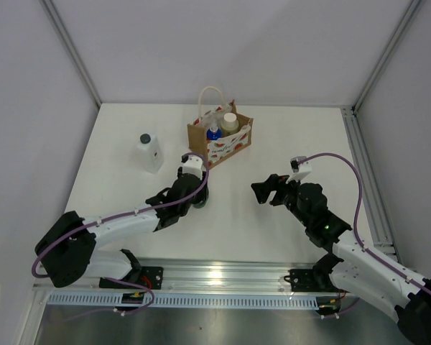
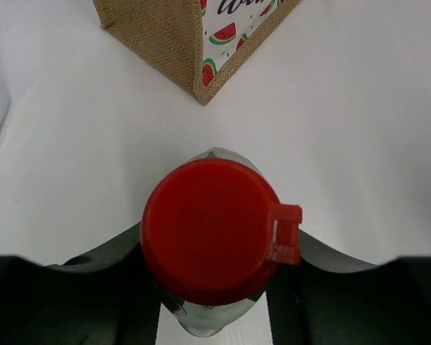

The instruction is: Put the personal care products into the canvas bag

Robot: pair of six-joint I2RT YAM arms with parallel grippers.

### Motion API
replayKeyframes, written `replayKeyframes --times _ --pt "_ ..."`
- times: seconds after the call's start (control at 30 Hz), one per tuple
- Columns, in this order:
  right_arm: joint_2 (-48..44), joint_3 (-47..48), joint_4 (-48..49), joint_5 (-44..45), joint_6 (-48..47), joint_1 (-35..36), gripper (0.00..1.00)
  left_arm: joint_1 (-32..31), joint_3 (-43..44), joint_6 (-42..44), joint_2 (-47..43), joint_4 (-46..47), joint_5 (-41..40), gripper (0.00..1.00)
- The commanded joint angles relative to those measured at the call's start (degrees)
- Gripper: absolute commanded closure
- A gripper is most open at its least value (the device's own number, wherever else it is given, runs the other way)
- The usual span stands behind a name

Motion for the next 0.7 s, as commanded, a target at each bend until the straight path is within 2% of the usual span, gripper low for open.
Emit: replayKeyframes --times 0.0,0.03,0.07,0.1,0.2,0.4,0.67 --pt "-0.91 1.25 1.0 0.2 -0.56 0.37 0.2 -0.08 -0.4 -0.33 -0.1 3.03 -0.27 0.54" --pt "-0.91 1.25 0.91 0.2 -0.64 0.37 0.2 -0.08 -0.57 -0.42 0.07 3.03 -0.18 0.68" --pt "-1.0 1.34 0.91 0.29 -0.56 0.37 0.2 -0.08 -0.49 -0.59 0.07 3.11 -0.1 0.74" --pt "-1.0 1.25 0.91 0.29 -0.64 0.37 0.2 -0.08 -0.57 -0.85 0.16 2.94 -0.09 0.85" --pt "-0.91 1.16 0.99 0.2 -0.65 0.37 0.2 -0.17 -0.75 -1.38 -0.1 2.76 -0.27 0.99" --pt "-0.83 1.16 1.08 0.2 -0.56 0.37 0.2 -0.52 0.04 -1.56 -3.96 1.1 -2.02 0.99" --pt "-0.56 1.25 1.26 0.11 -0.56 0.37 0.2 -0.52 6.1 -1.21 -9.95 -4.7 -3.61 1.0"
